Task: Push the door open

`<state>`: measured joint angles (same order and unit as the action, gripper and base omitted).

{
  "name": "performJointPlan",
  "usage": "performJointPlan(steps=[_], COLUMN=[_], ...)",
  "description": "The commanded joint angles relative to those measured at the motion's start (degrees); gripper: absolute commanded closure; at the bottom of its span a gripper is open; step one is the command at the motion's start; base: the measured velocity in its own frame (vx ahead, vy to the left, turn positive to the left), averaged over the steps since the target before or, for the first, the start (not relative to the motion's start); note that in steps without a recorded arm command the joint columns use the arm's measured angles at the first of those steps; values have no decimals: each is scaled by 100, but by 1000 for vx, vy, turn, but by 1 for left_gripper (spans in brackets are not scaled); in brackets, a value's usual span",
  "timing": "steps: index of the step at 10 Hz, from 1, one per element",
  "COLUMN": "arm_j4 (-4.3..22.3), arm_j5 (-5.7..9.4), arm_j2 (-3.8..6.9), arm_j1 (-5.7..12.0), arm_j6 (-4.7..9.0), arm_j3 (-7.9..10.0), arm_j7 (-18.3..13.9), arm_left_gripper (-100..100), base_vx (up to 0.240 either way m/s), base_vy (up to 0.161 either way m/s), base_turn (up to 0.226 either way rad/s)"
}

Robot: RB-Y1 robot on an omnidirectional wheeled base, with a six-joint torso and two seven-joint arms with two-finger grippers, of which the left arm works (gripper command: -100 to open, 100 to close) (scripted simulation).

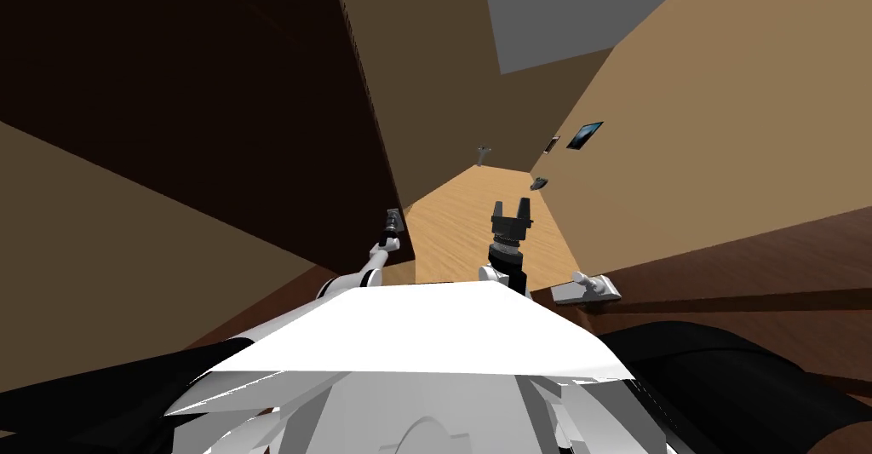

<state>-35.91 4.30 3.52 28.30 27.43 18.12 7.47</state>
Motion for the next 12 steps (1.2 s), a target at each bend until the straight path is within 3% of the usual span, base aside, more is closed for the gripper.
performJointPlan(steps=[1, 3, 4, 12], arm_j4=[59, 53, 78, 50], arm_j5=[41, 81, 63, 249], arm_j2=[64, 65, 60, 289], arm_j1=[27, 20, 9, -49], arm_j6=[28, 27, 15, 37], arm_j3=[110, 213, 162, 691], arm_j7=[28, 60, 39, 227], arm_left_gripper=[100, 100, 100, 100], base_vx=[173, 182, 81, 197], base_vy=[-96, -89, -37, -70], base_turn=[55, 63, 29, 57])
